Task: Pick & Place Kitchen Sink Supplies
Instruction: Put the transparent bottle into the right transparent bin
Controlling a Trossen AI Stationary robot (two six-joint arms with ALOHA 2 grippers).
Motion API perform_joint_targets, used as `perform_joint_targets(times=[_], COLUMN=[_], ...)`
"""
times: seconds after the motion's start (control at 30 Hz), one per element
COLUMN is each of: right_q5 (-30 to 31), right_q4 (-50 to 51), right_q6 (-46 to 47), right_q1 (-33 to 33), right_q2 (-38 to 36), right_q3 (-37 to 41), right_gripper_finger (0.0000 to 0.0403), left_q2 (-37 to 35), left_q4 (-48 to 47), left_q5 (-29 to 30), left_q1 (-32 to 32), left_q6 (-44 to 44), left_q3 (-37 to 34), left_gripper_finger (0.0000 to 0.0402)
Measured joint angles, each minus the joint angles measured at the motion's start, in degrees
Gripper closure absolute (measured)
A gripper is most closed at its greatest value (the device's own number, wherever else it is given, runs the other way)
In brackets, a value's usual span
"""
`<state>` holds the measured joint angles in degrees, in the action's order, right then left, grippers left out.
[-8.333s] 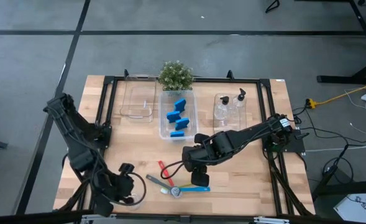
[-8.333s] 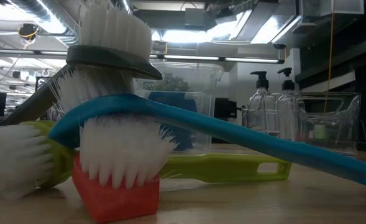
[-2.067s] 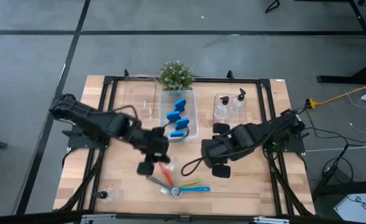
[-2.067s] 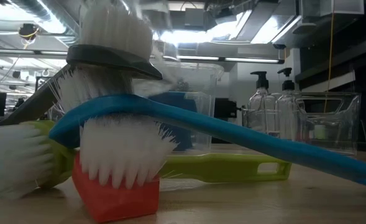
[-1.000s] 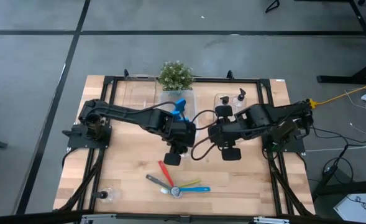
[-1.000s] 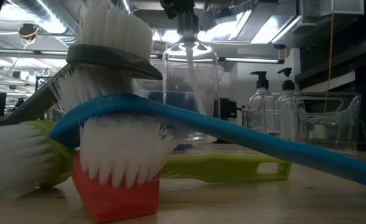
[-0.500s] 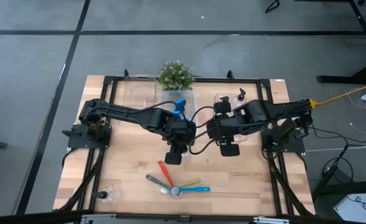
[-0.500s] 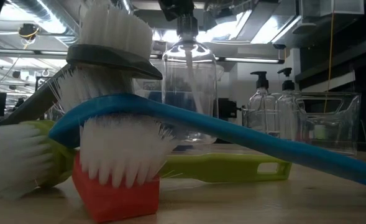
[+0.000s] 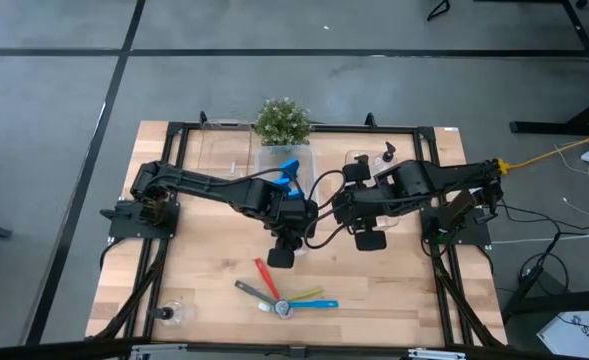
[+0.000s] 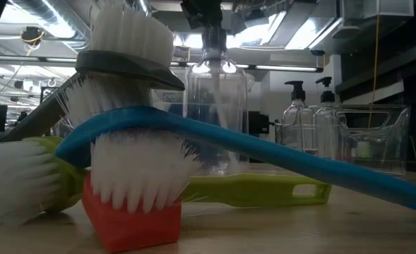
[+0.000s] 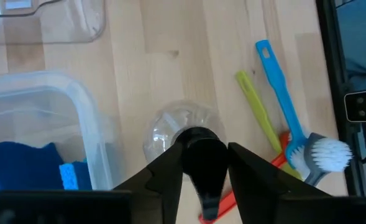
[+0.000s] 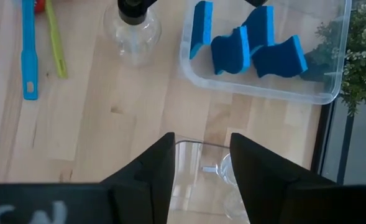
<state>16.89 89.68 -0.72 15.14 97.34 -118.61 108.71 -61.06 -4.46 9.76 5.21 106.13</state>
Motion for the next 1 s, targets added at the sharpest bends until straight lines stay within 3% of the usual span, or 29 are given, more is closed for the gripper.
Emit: perform_joint_targets(times=[0.47,0.77,0.87,1.0], right_q5=[0.0,0.0,0.1,-0.3], right_q4=[-0.7,-3.5,-5.9,-8.7], right_q6=[0.1,0.5,0.9,2.5], right_q1=[0.0,-0.1,-0.2,-0.2], right_q2=[0.0,0.1,0.4,2.1], right_q3=[0.0,0.0,0.0,0.0], right_gripper_finger=[0.025,0.025,0.025,0.025], left_q2=[-0.4,-5.1,-7.8,-11.6], left_q4=[-0.9,-5.4,-5.2,-5.2], left_q5=[-0.5,-0.3,3.7,15.1], left_q1=[0.0,0.1,0.7,3.0], left_q6=[4.2,4.1,3.9,2.6], left_q3=[0.0,0.0,0.0,0.0], left_gripper_finger=[0.0207,0.0206,0.0207,0.0205])
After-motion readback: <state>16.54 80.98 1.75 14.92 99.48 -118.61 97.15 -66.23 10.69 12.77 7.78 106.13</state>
